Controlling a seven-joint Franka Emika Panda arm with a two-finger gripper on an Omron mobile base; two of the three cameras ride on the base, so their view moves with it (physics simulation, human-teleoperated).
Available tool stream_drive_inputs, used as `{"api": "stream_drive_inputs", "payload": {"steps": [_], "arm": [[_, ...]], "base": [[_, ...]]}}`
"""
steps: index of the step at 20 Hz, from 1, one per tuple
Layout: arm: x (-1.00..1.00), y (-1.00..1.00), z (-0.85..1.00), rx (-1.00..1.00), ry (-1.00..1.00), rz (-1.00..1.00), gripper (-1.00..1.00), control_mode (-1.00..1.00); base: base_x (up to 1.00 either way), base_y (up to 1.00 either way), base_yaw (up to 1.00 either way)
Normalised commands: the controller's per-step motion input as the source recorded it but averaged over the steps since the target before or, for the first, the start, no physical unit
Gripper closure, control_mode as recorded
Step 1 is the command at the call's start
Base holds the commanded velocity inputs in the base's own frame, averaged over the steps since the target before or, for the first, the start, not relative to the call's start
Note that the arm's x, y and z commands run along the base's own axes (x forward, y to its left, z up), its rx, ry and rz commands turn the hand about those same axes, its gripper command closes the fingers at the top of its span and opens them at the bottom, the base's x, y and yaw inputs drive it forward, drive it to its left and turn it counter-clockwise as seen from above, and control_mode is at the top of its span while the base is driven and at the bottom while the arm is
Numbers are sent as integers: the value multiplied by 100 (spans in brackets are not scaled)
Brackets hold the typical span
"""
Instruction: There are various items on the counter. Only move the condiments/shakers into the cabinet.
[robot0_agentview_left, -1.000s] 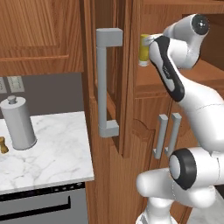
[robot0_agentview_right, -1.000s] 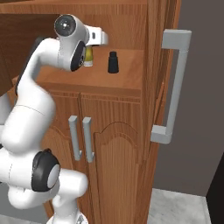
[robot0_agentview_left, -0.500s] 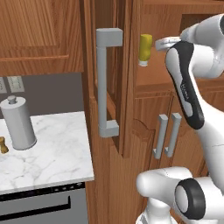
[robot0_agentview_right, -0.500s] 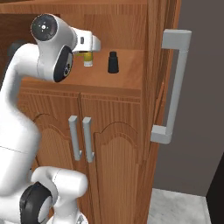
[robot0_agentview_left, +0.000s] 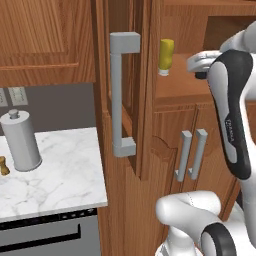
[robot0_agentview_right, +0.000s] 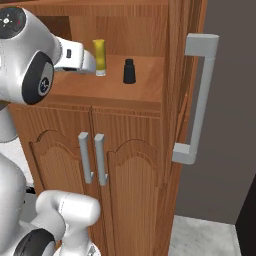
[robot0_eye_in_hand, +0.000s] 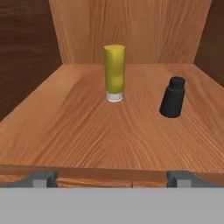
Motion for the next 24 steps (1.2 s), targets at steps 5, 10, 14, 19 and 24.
{"api": "stream_drive_inputs", "payload": {"steps": [5,10,14,19,24], "arm": [[-95,-1,-41,0,37,0,-100,-100],[-53,0,-74,0,37,0,-100,-100],[0,0,-75,-2,42,0,-100,-100],[0,1,-48,0,19,0,-100,-100],[-34,0,-16,0,-1,0,-100,100]], "base": [[0,0,0],[0,0,0],[0,0,0],[0,0,0],[-40,-7,0]]}}
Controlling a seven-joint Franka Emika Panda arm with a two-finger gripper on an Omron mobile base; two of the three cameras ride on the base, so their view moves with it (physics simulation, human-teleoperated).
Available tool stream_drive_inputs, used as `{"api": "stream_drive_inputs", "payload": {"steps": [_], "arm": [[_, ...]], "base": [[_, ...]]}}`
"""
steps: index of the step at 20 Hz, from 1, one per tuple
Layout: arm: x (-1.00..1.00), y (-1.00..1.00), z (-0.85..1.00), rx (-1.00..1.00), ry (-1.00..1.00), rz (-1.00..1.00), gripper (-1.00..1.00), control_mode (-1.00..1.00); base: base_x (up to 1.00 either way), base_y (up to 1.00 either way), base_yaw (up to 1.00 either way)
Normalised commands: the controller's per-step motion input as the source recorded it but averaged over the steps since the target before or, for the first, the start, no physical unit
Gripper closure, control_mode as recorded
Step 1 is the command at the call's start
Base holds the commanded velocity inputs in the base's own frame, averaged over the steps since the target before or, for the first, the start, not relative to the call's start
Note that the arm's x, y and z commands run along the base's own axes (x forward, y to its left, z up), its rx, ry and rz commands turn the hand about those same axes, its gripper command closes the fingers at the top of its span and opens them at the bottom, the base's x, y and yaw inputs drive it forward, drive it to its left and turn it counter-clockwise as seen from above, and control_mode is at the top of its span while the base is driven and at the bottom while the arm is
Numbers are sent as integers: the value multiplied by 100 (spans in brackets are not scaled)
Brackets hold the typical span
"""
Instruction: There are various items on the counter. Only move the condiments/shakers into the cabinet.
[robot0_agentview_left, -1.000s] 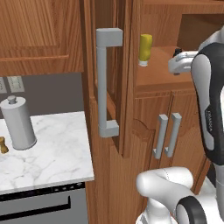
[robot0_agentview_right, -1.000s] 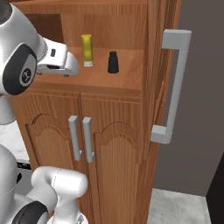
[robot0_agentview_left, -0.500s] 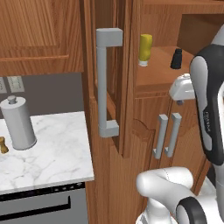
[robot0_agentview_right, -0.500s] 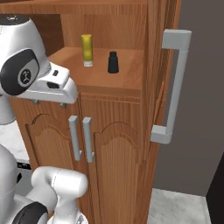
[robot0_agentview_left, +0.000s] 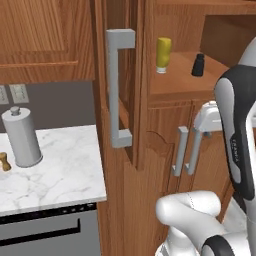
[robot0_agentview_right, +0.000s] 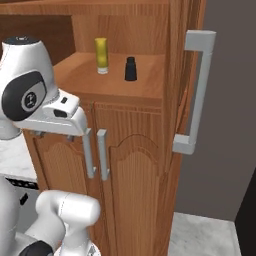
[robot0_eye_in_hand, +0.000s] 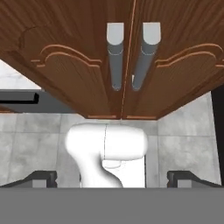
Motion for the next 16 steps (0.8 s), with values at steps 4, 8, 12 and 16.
{"api": "stream_drive_inputs", "payload": {"steps": [4,8,12,16], "arm": [[0,0,0,0,0,0,-100,100],[0,0,0,0,0,0,-100,100],[0,0,0,0,0,0,-100,100],[0,0,0,0,0,0,-100,100]], "base": [[-100,-1,0],[-99,75,0],[-34,100,0],[0,100,-2]]}}
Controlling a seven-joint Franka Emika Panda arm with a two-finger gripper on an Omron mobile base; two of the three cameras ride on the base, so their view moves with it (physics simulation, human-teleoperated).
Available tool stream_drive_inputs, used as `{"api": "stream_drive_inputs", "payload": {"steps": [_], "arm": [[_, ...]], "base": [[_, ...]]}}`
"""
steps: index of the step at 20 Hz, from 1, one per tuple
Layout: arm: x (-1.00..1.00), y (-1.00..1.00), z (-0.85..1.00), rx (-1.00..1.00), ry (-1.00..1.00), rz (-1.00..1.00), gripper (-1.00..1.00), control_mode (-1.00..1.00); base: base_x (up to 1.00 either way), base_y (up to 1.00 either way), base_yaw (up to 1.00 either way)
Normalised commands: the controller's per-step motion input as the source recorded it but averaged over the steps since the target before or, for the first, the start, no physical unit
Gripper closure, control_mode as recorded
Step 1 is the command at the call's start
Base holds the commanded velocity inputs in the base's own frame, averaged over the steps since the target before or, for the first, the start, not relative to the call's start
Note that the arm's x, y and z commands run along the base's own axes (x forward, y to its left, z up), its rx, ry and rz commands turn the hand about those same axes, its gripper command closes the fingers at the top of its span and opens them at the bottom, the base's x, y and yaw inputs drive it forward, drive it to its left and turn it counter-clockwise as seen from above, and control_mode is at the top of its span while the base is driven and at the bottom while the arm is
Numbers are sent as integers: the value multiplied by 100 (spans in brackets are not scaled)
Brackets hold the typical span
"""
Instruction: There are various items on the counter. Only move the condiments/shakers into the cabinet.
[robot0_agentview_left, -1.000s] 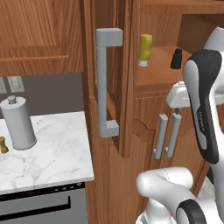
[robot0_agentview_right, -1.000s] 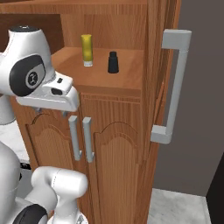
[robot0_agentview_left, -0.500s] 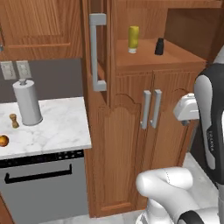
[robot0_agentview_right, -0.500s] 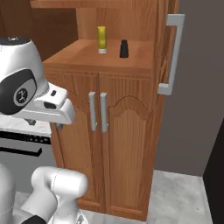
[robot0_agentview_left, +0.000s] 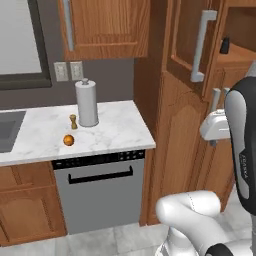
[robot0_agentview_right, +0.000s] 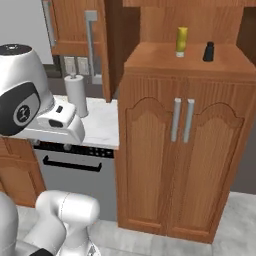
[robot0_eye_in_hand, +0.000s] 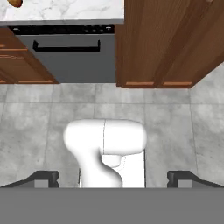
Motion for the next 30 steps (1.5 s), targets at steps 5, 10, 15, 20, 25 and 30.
{"api": "stream_drive_inputs", "payload": {"steps": [5,10,15,20,25,30], "arm": [[0,0,0,0,0,0,-100,100],[0,0,0,0,0,0,-100,100],[0,0,0,0,0,0,-100,100],[0,0,0,0,0,0,-100,100],[0,0,0,0,0,0,-100,100],[-24,0,-62,-7,-2,-7,-100,-100]], "base": [[24,100,-3],[61,100,-3],[96,52,0],[92,50,0],[36,18,0],[0,0,0]]}}
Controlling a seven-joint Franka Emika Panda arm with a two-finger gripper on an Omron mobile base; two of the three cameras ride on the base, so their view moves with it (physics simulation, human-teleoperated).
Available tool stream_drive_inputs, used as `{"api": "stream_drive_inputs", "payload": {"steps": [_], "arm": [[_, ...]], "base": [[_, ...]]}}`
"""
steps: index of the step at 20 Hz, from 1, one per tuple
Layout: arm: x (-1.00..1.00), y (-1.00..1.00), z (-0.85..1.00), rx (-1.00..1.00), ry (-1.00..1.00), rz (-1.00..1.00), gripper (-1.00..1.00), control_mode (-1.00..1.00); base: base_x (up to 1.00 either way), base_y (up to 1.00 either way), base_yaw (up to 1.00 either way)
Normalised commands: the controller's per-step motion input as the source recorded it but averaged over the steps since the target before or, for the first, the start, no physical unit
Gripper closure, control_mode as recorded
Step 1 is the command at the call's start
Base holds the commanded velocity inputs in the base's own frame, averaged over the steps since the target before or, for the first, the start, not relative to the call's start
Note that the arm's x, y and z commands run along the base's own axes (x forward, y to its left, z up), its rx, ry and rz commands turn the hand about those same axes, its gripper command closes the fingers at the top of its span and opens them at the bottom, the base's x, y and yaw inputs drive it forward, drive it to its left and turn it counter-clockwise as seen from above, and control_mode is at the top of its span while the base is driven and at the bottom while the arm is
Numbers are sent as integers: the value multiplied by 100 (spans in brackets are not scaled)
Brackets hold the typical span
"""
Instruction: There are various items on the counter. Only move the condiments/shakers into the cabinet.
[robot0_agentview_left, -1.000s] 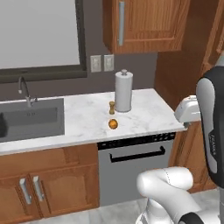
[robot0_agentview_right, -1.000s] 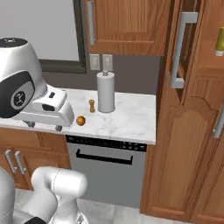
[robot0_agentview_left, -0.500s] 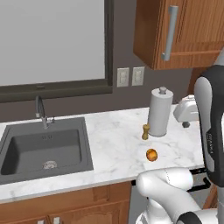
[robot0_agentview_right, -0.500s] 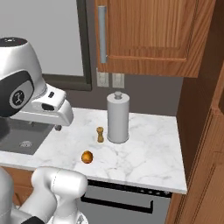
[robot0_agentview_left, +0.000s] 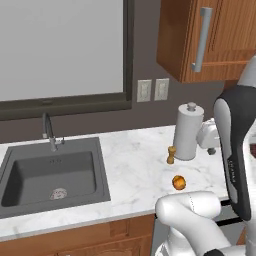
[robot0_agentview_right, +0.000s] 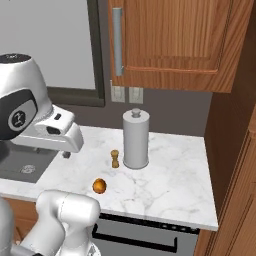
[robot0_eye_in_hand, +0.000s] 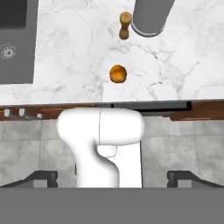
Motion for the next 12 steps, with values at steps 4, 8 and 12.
{"api": "stream_drive_inputs", "payload": {"steps": [4,8,12], "arm": [[30,0,-91,-9,-2,-17,-100,-100],[83,1,-46,-2,0,-13,-100,-100],[99,13,-2,0,4,-3,-100,-100]], "base": [[0,0,0],[0,0,0],[0,0,0]]}}
